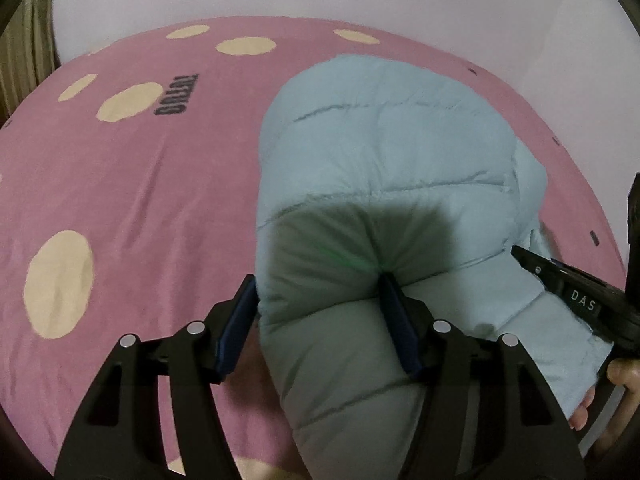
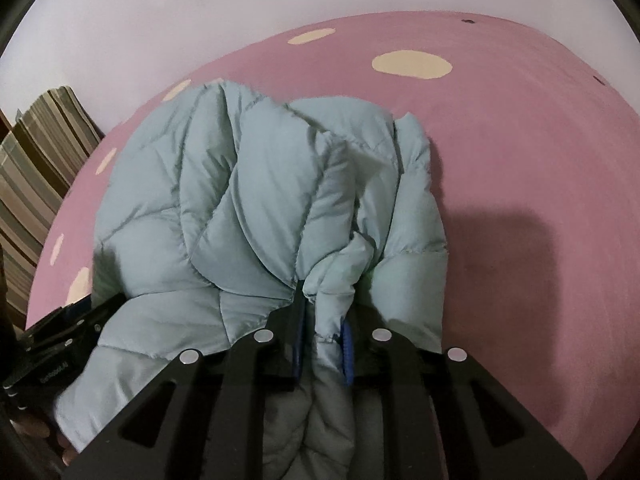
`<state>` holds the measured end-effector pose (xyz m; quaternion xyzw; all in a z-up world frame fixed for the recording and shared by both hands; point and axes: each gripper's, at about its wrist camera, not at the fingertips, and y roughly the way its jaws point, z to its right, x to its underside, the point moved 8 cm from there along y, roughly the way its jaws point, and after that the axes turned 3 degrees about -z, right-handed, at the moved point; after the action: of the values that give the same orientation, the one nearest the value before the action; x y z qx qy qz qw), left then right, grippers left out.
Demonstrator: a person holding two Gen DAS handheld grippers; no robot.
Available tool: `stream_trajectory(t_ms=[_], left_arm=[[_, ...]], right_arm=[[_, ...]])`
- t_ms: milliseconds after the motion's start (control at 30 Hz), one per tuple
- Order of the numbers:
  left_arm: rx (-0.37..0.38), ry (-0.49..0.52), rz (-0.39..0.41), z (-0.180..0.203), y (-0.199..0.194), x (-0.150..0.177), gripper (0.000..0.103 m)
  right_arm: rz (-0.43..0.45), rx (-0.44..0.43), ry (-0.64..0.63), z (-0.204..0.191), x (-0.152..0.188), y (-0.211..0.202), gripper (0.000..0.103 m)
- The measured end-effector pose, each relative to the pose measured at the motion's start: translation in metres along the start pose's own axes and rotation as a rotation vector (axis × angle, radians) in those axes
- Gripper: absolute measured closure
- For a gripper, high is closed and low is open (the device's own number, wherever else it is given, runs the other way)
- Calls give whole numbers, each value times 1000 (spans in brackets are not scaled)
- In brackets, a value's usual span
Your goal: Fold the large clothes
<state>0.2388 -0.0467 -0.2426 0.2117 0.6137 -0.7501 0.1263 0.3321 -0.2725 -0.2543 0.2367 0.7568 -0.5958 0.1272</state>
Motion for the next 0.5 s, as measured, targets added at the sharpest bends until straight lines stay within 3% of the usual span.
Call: stream_trajectory(t_ms=[133,267,500], left_arm=[[-19,-37,69,-6,-36,0,42],[11,-42,121,0,-63,6,42],[33,-9,55,14,-47,30,42]], right_arm=[[61,14,-1,0,-1,-33,85],[134,-7,-42,-16,3,-73,85],[70,17,-158,-31,41,-71,85]])
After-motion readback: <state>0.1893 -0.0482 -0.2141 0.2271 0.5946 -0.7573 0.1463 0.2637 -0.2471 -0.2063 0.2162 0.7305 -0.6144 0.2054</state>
